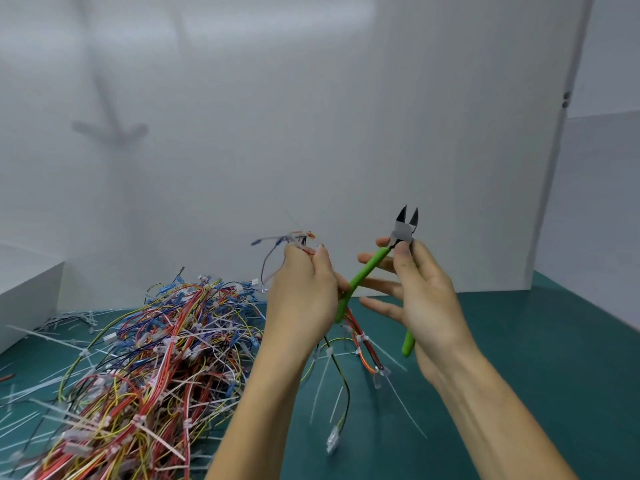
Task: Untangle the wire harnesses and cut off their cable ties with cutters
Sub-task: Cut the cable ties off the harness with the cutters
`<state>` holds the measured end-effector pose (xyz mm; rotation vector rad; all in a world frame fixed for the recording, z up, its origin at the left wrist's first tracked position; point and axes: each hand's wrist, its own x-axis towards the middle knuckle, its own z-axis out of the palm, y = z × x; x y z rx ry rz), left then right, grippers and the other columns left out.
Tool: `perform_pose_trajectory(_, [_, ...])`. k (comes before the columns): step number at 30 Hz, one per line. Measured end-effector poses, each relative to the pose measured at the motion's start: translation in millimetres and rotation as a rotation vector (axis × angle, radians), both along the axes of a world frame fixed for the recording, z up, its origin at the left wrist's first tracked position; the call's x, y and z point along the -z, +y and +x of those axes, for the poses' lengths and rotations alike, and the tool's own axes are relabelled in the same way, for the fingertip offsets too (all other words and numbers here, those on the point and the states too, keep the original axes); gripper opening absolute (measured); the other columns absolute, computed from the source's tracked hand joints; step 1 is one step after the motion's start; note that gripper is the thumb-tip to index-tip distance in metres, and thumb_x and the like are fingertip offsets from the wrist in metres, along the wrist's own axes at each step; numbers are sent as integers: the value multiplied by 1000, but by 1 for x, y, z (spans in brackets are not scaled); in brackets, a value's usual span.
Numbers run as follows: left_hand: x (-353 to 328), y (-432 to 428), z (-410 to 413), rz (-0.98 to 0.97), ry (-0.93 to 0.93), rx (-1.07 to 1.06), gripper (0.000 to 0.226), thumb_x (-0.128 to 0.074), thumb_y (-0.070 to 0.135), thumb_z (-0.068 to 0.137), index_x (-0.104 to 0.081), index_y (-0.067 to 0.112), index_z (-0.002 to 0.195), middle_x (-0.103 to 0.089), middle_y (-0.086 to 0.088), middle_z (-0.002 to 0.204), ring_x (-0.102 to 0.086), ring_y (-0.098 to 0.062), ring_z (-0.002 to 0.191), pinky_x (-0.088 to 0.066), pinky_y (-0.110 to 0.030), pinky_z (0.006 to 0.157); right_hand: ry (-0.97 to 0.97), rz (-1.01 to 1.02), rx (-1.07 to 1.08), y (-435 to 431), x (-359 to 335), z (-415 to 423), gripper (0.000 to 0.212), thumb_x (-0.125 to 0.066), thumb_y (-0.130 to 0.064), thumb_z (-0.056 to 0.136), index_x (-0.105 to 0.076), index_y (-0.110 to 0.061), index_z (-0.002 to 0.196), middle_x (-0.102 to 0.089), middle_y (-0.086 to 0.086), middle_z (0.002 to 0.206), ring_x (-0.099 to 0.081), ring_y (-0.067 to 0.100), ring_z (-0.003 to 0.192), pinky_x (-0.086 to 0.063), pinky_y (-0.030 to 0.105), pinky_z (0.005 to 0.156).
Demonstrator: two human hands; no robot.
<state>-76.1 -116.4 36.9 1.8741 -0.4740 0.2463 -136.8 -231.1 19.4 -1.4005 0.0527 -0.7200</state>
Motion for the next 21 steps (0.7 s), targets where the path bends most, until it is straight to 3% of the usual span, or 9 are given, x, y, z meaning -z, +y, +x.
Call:
perform_pose_trajectory(4, [0, -5, -3, -71, 4, -32, 29, -35, 33, 104, -52, 12, 94, -71, 7, 66, -69, -21, 83, -51, -48, 88, 30, -45, 77, 1, 1, 2, 30, -35, -50, 102, -63, -39, 106, -76, -10, 96, -61, 11, 74, -53, 31, 71])
perform_pose_trajectory(7, [0, -6, -4, -73, -7, -47, 37, -33, 35, 105, -57, 9, 96, -72, 10, 66, -70, -15, 75, -52, -41, 80, 1, -37, 144, 0, 1, 3, 32, -33, -49, 103, -63, -37, 106, -77, -11, 94, -49, 8, 65, -41, 24, 69])
perform_pose_trajectory(9, [-1, -4, -6, -21, -63, -89, 33, -31, 37, 105, -53, 12, 98, -72, 10, 68, -69, -16, 78, -52, -43, 81, -49, 19, 130, 1, 1, 2, 31, -34, -47, 104, -62, -34, 105, -77, -6, 95, -44, 9, 61, -40, 23, 63])
perform_pose_trajectory(13, [-1, -3, -9, 77, -197, -191, 27, -31, 36, 105, -45, 13, 104, -72, 2, 76, -67, -28, 84, -50, -44, 78, -133, 174, 29, 6, 4, 5, 28, -36, -44, 104, -56, -25, 95, -77, 2, 87, -27, 10, 48, -26, 20, 43])
perform_pose_trajectory(17, [-2, -3, -7, 49, -144, -86, 25, -34, 35, 105, -45, 12, 103, -67, -13, 86, -64, -39, 83, -51, -47, 75, -114, 259, -4, 14, 7, 7, 32, -39, -53, 96, -53, -25, 95, -67, 2, 69, -28, 8, 44, -23, 18, 39])
perform_pose_trajectory(19, [-4, -4, -9, -5, -158, -82, 19, -37, 31, 105, -45, 15, 97, -63, -7, 81, -62, -33, 82, -46, -42, 70, 82, 134, 46, 18, 6, 6, 51, -36, -68, 84, -49, -23, 104, -66, 1, 82, -38, 7, 50, -31, 17, 39])
perform_pose_trajectory(21, [-4, -6, -14, -74, -188, -105, 13, -39, 28, 104, -42, 22, 93, -57, 3, 75, -57, -27, 77, -34, -37, 64, 290, -25, 74, 23, 4, 6, 78, -33, -79, 69, -40, -18, 117, -57, 0, 110, -51, 4, 68, -38, 14, 37])
